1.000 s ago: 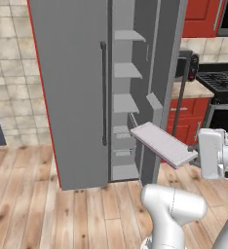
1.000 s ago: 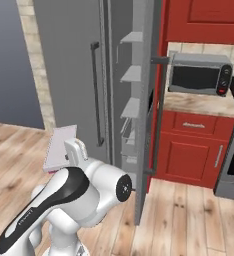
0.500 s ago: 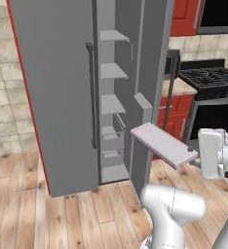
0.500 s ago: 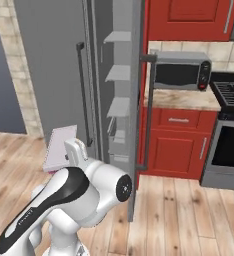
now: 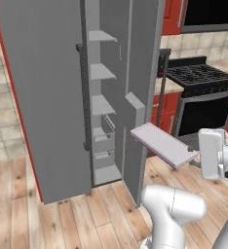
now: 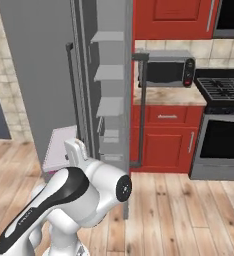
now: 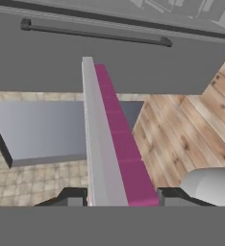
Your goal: The ice cube tray has been filled with water. Take the tray and place it in the freezer to make ice. Close the freezer door after placing the tray.
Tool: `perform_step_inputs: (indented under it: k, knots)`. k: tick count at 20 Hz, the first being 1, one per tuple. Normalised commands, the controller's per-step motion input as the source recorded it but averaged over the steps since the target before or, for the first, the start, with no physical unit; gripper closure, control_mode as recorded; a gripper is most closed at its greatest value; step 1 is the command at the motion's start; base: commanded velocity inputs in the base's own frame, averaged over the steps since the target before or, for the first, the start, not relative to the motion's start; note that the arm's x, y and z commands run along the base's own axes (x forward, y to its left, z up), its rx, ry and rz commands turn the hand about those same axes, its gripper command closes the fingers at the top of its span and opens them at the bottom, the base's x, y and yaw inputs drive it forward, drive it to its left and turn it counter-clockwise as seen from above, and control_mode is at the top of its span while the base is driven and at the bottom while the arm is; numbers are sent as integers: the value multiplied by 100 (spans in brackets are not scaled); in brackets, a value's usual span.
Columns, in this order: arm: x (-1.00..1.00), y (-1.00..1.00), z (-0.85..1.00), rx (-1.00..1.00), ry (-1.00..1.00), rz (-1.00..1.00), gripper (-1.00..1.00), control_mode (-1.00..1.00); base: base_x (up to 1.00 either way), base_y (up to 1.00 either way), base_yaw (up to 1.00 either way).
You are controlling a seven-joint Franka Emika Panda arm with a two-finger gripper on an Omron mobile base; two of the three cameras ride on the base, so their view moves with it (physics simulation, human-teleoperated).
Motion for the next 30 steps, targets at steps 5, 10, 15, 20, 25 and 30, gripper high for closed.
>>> perform_step_inputs:
  k: [5, 10, 15, 20, 25, 30]
  knots:
    - [0, 0, 0, 0, 0, 0, 100, 100, 25, 41, -22]
    - [0, 0, 0, 0, 0, 0, 100, 100, 30, 44, -20]
    - [0, 0, 0, 0, 0, 0, 100, 100, 45, 51, -14]
    - [0, 0, 0, 0, 0, 0, 100, 100, 52, 52, -10]
    - [0, 0, 0, 0, 0, 0, 100, 100, 51, 44, -10]
    - [0, 0, 0, 0, 0, 0, 100, 100, 47, 33, -11]
